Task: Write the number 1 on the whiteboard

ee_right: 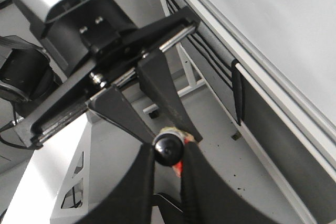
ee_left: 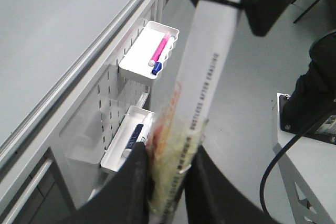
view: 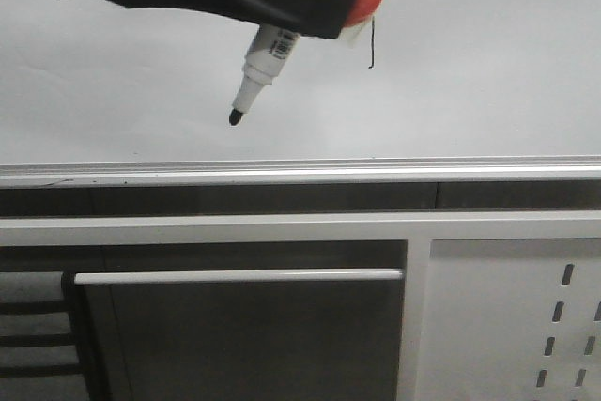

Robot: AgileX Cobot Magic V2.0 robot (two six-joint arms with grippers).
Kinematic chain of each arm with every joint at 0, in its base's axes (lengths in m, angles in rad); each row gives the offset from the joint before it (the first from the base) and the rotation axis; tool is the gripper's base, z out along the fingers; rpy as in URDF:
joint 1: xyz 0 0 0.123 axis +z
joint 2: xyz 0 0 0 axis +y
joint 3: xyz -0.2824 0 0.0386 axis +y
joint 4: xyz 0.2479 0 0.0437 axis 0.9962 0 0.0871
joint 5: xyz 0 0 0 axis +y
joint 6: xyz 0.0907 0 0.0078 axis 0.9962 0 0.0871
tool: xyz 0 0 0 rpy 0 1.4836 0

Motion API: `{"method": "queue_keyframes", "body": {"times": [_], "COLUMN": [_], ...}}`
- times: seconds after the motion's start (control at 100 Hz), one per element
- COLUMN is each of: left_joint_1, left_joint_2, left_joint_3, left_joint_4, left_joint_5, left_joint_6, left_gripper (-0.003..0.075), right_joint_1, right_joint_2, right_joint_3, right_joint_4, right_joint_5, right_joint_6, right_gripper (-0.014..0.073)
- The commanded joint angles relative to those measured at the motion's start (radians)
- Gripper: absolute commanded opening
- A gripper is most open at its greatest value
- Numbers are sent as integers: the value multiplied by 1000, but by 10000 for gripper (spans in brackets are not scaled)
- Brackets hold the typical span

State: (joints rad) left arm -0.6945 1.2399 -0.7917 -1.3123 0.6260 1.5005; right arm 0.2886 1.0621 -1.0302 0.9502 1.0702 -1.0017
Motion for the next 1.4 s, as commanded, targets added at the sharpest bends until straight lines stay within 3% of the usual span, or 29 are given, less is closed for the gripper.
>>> {"method": "queue_keyframes", "body": {"times": [0.0, 0.09, 0.26, 0.31, 0.45, 0.56, 0.67, 0.83, 1.389], "left_joint_1": [-2, -2, -2, -2, -2, -2, -2, -2, -2], "left_joint_2": [-19, -19, -30, -39, -90, -139, -155, -116, 59], "left_joint_3": [-33, -33, -33, -26, 19, 64, 73, 67, -94], "left_joint_4": [-50, -50, -50, -50, -82, -203, -296, -301, -226], "left_joint_5": [-24, -26, -83, -108, -272, -474, -636, -755, -821], "left_joint_6": [-13, -13, -27, -31, -55, -34, 10, 10, 8], "left_gripper": [-20, -20, -20, -20, -20, -20, -20, -20, -20], "right_joint_1": [0, 0, -11, -30, -114, -168, -180, -180, -180], "right_joint_2": [-11, -9, -9, -9, -22, -46, -77, -97, -97], "right_joint_3": [-32, -32, -32, -32, -32, -32, -32, -32, -32], "right_joint_4": [61, 53, -50, -85, -120, -120, -119, -96, -81], "right_joint_5": [18, 40, 6, -3, -3, -30, -75, -132, -139], "right_joint_6": [-3, -3, 100, 140, 191, 205, 205, 205, 205], "right_gripper": [-36, 52, 324, 353, 353, 353, 353, 353, 353]}}
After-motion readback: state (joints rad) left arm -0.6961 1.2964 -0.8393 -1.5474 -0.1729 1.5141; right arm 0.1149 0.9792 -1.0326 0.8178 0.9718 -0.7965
